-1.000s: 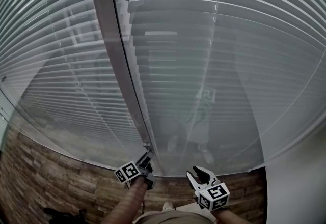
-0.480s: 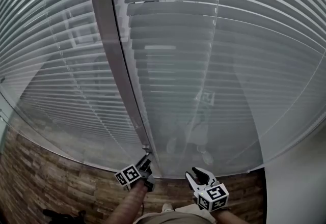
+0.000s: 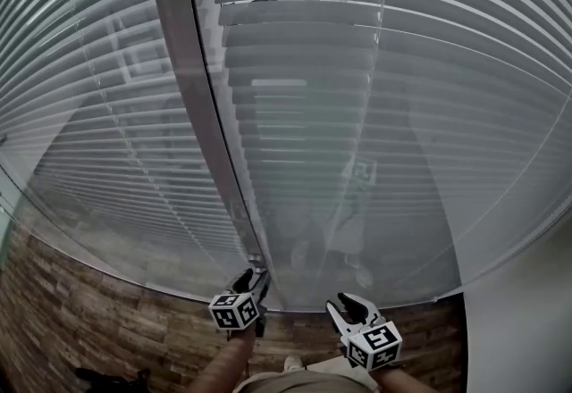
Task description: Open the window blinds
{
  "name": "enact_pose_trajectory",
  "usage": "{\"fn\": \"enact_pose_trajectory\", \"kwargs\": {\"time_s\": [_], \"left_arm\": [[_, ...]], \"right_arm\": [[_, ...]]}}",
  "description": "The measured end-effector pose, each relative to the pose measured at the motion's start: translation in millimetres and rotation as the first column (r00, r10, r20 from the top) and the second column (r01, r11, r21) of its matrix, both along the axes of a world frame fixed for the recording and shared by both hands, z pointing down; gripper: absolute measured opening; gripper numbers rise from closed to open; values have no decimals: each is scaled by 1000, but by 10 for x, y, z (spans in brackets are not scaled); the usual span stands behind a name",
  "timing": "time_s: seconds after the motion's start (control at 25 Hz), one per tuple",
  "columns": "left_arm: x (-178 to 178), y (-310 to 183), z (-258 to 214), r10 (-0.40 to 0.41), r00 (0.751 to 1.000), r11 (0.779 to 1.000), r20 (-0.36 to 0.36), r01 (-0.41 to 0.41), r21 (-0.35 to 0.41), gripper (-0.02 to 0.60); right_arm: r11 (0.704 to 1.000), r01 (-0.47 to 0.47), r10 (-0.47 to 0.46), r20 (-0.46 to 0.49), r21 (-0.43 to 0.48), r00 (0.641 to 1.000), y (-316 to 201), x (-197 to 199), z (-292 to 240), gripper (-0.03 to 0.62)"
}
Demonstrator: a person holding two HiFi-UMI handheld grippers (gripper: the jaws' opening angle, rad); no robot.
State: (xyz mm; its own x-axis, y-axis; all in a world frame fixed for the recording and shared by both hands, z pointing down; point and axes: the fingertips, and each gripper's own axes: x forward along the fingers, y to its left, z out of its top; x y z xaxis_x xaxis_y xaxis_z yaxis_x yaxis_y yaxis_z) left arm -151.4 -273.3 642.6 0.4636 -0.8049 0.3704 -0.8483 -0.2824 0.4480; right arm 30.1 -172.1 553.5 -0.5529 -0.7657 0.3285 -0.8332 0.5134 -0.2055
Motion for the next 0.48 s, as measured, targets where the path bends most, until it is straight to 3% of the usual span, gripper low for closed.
{"fn": "enact_pose_trajectory", "kwargs": {"time_s": [0.16, 0.48], "left_arm": [[20, 14, -12, 10, 998, 1000, 55, -11, 16, 207], [29, 0, -28, 17, 995, 999, 97, -20, 29, 207]], "right_arm": [[1000, 2, -2, 4, 4, 1000, -9, -24, -22, 121], [1000, -1, 1, -2, 0, 1000, 8, -18, -10, 121]]}}
